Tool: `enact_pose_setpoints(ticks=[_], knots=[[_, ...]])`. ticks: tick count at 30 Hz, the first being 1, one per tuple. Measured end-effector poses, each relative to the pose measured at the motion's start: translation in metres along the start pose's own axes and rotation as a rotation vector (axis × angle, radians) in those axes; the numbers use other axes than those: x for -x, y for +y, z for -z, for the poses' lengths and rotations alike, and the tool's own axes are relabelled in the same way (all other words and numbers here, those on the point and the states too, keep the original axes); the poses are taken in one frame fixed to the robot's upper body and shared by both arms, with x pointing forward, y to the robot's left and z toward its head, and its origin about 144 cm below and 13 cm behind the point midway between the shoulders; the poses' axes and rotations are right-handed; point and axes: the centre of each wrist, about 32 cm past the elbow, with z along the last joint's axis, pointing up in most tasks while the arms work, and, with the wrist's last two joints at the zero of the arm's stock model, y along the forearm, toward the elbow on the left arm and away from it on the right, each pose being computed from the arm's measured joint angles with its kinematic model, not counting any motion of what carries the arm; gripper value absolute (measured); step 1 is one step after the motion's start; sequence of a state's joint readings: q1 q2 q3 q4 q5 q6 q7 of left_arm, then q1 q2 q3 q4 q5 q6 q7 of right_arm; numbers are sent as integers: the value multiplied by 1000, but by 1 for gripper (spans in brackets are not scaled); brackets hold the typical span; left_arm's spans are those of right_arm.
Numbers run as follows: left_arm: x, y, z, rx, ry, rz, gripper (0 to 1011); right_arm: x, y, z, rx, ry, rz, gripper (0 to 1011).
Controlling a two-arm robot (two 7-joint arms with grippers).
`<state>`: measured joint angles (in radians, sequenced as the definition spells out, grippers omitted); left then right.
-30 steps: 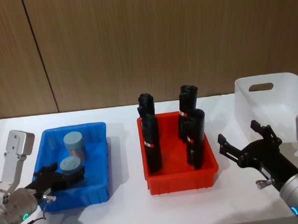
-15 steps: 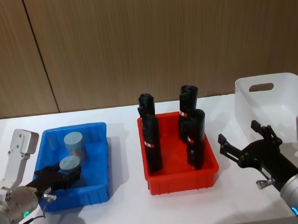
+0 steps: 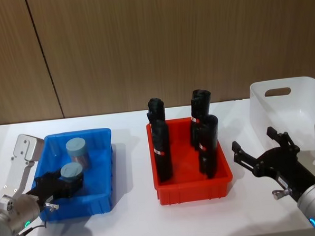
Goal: Pick the cotton swabs from the blue box and place them into the white box.
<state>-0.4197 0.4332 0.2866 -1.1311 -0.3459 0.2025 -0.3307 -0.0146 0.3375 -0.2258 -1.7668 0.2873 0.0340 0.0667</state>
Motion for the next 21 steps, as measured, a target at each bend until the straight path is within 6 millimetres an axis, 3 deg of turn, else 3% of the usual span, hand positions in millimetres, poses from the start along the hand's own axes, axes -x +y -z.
enact_pose_setpoints(ticks=[10,21], knots=[[8,6,-18,63,-68,14,653,0,0,0,0,0,0,1002],[24,19,-51,181,-127,58,653,0,0,0,0,0,0,1002]])
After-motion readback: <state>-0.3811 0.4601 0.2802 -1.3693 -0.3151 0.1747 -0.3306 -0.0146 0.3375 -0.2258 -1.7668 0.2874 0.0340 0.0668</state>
